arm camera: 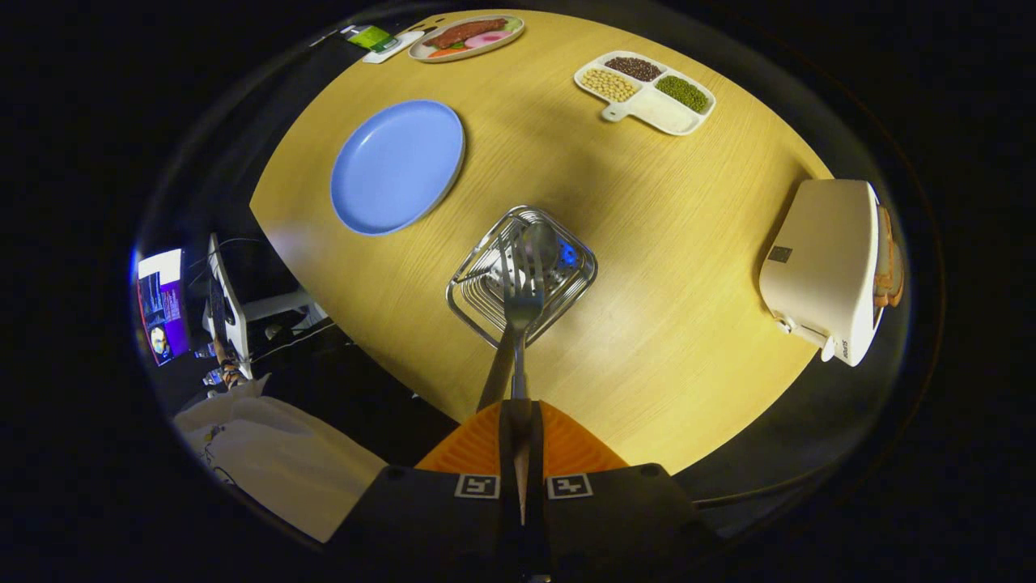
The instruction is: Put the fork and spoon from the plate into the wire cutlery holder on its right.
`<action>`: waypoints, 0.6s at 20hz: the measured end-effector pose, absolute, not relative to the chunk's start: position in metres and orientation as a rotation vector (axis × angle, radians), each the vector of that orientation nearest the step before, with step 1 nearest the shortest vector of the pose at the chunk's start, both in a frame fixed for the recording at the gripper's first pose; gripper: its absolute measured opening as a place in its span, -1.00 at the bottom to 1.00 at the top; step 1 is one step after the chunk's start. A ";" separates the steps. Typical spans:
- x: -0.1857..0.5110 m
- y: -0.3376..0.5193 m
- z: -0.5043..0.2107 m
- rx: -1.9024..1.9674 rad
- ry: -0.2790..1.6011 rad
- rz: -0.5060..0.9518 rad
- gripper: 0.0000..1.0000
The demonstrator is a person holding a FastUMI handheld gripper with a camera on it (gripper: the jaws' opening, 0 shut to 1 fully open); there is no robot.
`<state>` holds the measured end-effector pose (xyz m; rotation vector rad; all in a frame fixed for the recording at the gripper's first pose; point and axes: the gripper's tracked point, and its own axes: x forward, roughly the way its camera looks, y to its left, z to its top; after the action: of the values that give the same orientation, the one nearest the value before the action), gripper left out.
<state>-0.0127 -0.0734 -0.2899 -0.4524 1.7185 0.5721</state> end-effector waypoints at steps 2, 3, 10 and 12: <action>-0.011 -0.076 -0.295 -0.449 1.766 0.560 -0.87; -0.012 -0.076 -0.298 -0.447 1.790 0.554 -0.87; -0.003 -0.068 -0.309 -0.407 1.871 0.505 -0.82; -0.001 -0.058 -0.307 -0.364 1.869 0.501 -0.74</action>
<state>-0.0009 -0.0584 -0.3074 -0.3637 1.8692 0.5014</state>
